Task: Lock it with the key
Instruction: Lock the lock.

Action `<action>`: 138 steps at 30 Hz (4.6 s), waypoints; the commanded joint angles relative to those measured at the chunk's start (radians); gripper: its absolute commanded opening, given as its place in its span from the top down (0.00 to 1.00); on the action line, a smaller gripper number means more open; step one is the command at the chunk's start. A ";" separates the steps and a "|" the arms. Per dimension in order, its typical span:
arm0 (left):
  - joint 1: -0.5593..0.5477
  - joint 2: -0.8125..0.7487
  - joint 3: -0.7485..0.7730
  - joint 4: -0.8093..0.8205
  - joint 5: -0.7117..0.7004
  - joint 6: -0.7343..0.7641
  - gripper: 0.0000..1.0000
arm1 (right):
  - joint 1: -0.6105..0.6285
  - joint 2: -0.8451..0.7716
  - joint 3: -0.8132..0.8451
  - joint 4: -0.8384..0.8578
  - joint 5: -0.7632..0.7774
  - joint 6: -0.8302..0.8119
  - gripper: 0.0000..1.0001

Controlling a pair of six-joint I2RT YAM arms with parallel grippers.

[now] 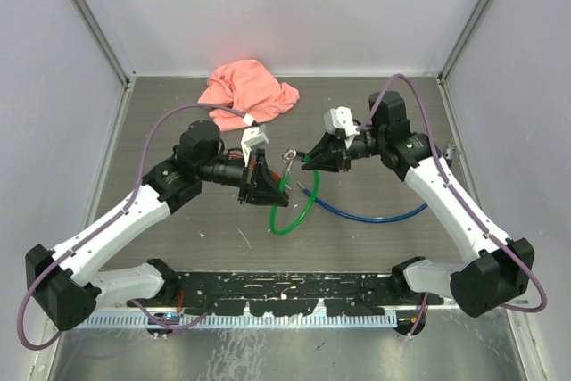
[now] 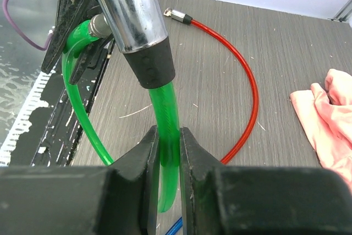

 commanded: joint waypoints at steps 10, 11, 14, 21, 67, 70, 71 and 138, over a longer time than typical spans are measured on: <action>0.077 -0.004 0.079 -0.023 -0.010 0.095 1.00 | 0.061 -0.002 0.066 -0.174 -0.024 -0.150 0.99; 0.083 -0.002 0.081 -0.032 -0.001 0.102 1.00 | 0.072 0.002 0.070 -0.191 -0.002 -0.170 0.99; 0.101 0.023 0.114 -0.117 0.054 0.167 1.00 | 0.104 0.017 0.087 -0.245 0.051 -0.230 0.99; 0.114 0.088 0.244 -0.499 0.164 0.539 1.00 | 0.120 0.075 0.170 -0.416 0.124 -0.349 0.99; 0.119 0.040 -0.195 0.402 0.157 0.010 1.00 | 0.163 0.091 0.259 -0.528 0.143 -0.325 0.46; 0.119 0.033 -0.195 0.391 0.153 0.021 1.00 | 0.159 0.083 0.261 -0.548 0.108 -0.344 0.34; 0.119 0.033 -0.195 0.390 0.153 0.021 1.00 | 0.159 0.081 0.258 -0.550 0.102 -0.345 0.32; 0.076 0.013 -0.243 0.520 0.061 -0.042 1.00 | 0.133 0.029 0.223 -0.400 0.098 -0.169 0.28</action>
